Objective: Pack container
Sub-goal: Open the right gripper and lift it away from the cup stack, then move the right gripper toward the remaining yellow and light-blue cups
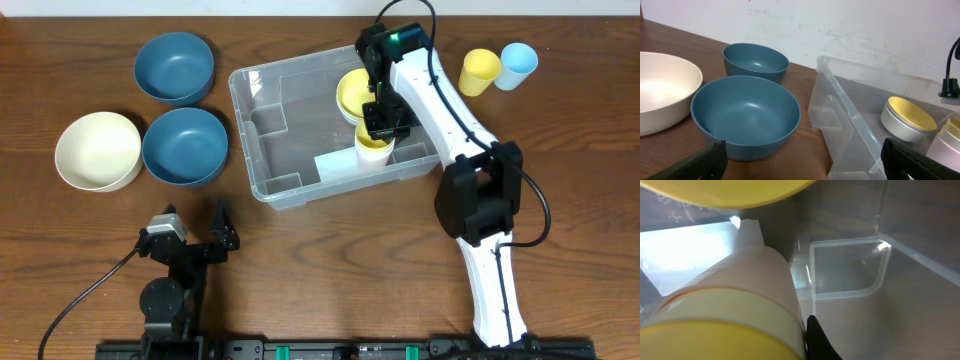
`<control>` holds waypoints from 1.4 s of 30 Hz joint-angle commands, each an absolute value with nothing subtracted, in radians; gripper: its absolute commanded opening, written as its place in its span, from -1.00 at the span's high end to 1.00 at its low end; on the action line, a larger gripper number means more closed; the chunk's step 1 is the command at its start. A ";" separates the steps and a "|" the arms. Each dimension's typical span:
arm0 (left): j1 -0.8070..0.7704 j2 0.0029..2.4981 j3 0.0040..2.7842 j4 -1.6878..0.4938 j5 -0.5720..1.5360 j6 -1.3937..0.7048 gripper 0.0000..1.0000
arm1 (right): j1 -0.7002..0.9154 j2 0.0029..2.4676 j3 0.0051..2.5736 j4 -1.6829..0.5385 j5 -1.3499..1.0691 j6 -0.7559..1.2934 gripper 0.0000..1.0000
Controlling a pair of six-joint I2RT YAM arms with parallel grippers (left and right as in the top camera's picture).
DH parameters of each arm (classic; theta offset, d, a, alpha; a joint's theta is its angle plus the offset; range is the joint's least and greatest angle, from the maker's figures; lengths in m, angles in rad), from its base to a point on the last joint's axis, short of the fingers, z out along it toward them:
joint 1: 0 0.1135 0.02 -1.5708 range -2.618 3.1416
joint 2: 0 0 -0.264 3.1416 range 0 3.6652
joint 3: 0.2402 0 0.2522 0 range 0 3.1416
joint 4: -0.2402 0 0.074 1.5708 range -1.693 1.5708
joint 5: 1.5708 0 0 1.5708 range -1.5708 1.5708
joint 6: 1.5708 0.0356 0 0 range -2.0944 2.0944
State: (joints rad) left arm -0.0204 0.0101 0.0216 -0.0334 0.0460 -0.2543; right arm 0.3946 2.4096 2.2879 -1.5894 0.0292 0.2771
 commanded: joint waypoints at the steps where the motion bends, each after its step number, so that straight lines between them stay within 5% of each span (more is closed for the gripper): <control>1: -0.018 0.004 0.004 -0.070 0.034 -0.239 -0.96 | 0.379 2.422 2.285 -1.585 0.044 0.275 0.93; 7: -0.018 0.004 0.004 -0.070 0.034 -0.239 -0.96 | 0.379 2.422 2.285 -1.578 0.044 0.275 0.83; 13: -0.018 0.004 0.004 -0.070 0.034 -0.239 -0.96 | 0.379 2.421 2.285 -1.583 0.041 0.264 0.32; 21: -0.018 0.004 0.004 -0.070 0.034 -0.239 -0.96 | 0.379 2.395 2.298 -1.590 0.018 0.249 0.29; 42: -0.018 0.004 0.004 -0.070 0.034 -0.239 -0.96 | 0.372 2.203 2.332 -1.610 -0.005 0.226 -0.24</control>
